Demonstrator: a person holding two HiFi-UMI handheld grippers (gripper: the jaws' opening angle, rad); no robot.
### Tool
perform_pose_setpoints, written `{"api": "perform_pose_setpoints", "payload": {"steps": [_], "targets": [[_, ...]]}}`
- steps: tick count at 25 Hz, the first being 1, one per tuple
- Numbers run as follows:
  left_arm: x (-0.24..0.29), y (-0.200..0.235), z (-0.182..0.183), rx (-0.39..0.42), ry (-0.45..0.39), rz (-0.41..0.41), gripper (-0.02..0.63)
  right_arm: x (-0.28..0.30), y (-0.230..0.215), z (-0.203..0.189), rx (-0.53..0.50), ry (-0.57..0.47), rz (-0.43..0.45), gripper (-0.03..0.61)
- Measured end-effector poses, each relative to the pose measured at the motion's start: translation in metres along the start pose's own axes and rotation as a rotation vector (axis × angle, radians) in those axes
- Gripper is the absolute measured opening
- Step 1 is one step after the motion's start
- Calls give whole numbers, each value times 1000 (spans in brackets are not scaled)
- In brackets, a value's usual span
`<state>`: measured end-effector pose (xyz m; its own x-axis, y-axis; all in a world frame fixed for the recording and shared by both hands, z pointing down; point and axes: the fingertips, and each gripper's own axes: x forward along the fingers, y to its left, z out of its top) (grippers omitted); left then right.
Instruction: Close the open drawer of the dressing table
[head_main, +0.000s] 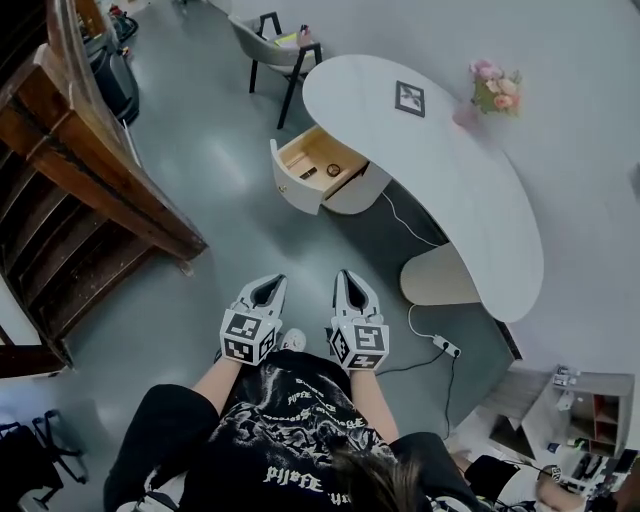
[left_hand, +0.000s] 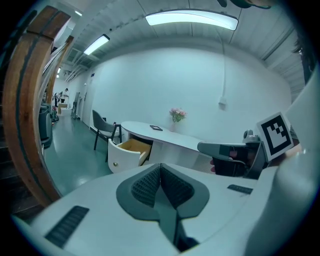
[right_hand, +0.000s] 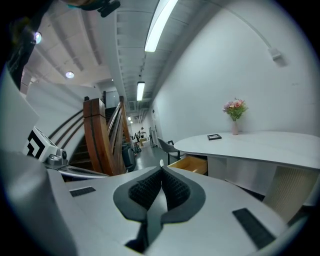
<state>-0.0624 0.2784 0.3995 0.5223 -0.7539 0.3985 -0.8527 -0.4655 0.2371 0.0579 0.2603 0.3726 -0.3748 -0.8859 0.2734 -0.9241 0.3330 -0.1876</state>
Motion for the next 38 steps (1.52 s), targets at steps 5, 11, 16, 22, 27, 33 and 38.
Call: {"api": "perform_pose_setpoints", "payload": {"steps": [5, 11, 16, 22, 27, 33, 38], "targets": [[9, 1, 6, -4, 4, 11, 25, 7, -6, 5, -8, 10, 21, 26], [22, 13, 7, -14, 9, 13, 23, 21, -6, 6, 10, 16, 31, 26], [46, 27, 20, -1, 6, -3, 25, 41, -13, 5, 19, 31, 37, 26], [75, 55, 36, -6, 15, -13, 25, 78, -15, 12, 6, 51, 35, 26], [104, 80, 47, 10, 41, -35, 25, 114, -23, 26, 1, 53, 3, 26], [136, 106, 61, 18, 58, -73, 23, 154, -30, 38, 2, 61, -30, 26], [164, 125, 74, 53, 74, -102, 25, 187, -38, 44, 10, 70, -70, 26]]}}
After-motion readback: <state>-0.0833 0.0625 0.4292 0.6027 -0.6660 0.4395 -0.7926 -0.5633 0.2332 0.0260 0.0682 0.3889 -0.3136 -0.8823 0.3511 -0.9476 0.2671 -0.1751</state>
